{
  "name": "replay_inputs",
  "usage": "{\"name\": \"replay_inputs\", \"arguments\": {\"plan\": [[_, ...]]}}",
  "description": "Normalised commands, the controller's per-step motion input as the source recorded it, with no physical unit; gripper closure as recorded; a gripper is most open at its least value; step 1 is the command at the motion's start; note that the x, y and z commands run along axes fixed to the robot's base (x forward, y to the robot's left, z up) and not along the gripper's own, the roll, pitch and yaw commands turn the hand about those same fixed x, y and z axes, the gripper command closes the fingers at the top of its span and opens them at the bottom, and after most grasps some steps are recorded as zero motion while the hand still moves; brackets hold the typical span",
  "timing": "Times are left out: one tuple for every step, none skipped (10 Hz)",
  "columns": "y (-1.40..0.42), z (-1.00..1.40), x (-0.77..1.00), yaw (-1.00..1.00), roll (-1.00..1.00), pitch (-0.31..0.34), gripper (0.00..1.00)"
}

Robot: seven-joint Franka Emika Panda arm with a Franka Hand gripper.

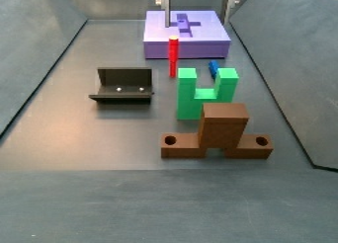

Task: Pick up the green object. Move up. Move to above the board. Insert the green object.
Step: Pick up the green object.

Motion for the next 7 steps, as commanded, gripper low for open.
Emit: {"name": "replay_inputs", "arguments": {"plan": [[0.00, 0.00, 0.00, 0.00, 0.00, 0.006, 0.00], [-0.02, 0.00, 0.05, 0.00, 0.00, 0.000, 0.00], [0.00, -0.23, 0.06, -0.07, -0.07, -0.040, 0.00], [0.22, -0.42, 0.38, -0.20, -0.09, 0.000, 0.00], [0.31, -0.71, 0.45, -0.19, -0.13, -0.033, 0.00], [0.31, -0.77, 0.40, -0.16, -0.12, -0.080, 0.00], [0.24, -0.76, 0.31, -0.15, -0.14, -0.089, 0.00]]}}
